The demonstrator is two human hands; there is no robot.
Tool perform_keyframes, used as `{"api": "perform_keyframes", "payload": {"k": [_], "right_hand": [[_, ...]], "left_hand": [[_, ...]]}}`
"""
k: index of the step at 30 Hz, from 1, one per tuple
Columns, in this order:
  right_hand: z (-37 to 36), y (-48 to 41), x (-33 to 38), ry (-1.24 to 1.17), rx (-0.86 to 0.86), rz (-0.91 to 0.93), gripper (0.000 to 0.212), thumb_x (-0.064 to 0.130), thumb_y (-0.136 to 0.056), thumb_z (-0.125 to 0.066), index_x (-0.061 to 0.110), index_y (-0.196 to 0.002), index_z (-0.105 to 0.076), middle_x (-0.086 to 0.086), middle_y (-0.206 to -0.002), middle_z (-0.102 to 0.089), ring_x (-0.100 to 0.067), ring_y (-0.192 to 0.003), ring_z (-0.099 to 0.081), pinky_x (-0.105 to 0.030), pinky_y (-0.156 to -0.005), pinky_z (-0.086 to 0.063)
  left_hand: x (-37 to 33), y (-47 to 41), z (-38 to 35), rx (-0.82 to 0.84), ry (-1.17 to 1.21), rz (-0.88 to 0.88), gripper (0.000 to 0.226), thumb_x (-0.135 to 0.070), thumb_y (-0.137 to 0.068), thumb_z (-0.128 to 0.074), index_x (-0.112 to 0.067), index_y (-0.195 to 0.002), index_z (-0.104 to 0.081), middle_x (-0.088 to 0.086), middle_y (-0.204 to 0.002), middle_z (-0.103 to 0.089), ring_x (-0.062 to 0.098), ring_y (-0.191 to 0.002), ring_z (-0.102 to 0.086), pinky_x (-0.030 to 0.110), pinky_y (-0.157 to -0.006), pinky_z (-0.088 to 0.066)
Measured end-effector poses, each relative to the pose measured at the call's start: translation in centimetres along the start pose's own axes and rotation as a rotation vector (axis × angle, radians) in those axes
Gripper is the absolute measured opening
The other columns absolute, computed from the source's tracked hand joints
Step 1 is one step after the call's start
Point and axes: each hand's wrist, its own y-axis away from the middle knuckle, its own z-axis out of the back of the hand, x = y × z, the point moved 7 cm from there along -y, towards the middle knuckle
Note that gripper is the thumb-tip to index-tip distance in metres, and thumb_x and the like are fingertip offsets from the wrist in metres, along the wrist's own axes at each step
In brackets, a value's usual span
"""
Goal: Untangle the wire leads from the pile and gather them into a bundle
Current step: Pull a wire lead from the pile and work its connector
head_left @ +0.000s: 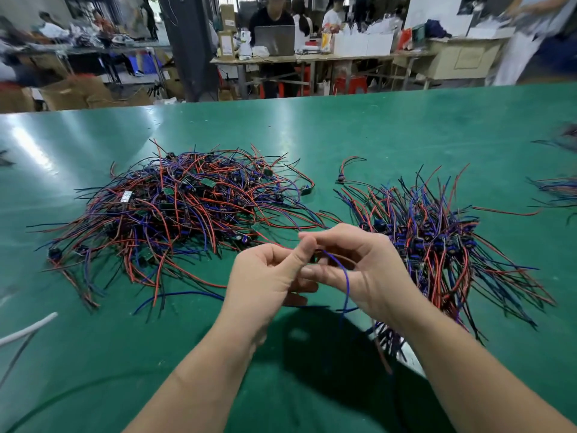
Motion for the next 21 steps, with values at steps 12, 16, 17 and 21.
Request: {"api": "perform_keyframes", "payload": {"k": [12, 16, 17, 21], "right_hand": [[0.4, 0.0, -2.2, -0.516, -0.110, -0.276, 0.020, 0.024, -0.070, -0.068, 0.018, -0.086, -0.079, -0.005, -0.079, -0.073, -0.012, -0.069, -0.063, -0.020, -0.063, -0.050], [0.7, 0.0, -2.2, -0.598, -0.151, -0.317, 0.018, 0.020, -0.057, -0.074, 0.015, -0.074, -0.078, -0.005, -0.071, -0.072, -0.011, -0.065, -0.065, -0.018, -0.062, -0.051], [0.8, 0.1, -2.3, -0.615, -0.160, -0.330, 0.018, 0.019, -0.055, -0.074, 0.014, -0.072, -0.078, -0.006, -0.069, -0.072, -0.011, -0.063, -0.066, -0.018, -0.061, -0.051], [0.4, 0.3, -2.9, -0.602, -0.213, -0.411, 0.015, 0.018, -0.054, -0.074, 0.015, -0.068, -0.077, -0.005, -0.066, -0.071, -0.012, -0.062, -0.066, -0.019, -0.062, -0.051]], "left_hand": [[-5.0, 2.9, -0.4, -0.164, -0.687, -0.942, 0.027, -0.019, -0.078, -0.076, -0.012, -0.104, -0.072, -0.006, -0.094, -0.071, 0.007, -0.087, -0.063, 0.027, -0.080, -0.050], [-5.3, 3.3, -0.5, -0.151, -0.645, -0.983, 0.028, -0.025, -0.076, -0.078, -0.010, -0.099, -0.073, -0.006, -0.088, -0.069, 0.006, -0.077, -0.060, 0.019, -0.077, -0.048], [-5.3, 3.3, -0.5, -0.149, -0.644, -0.983, 0.030, -0.026, -0.076, -0.078, -0.008, -0.099, -0.073, -0.005, -0.087, -0.069, 0.005, -0.075, -0.058, 0.017, -0.076, -0.047], [-5.0, 3.5, -0.8, -0.184, -0.729, -1.010, 0.018, -0.016, -0.078, -0.077, -0.006, -0.092, -0.073, -0.005, -0.075, -0.061, 0.000, -0.068, -0.042, 0.011, -0.067, -0.039]]}}
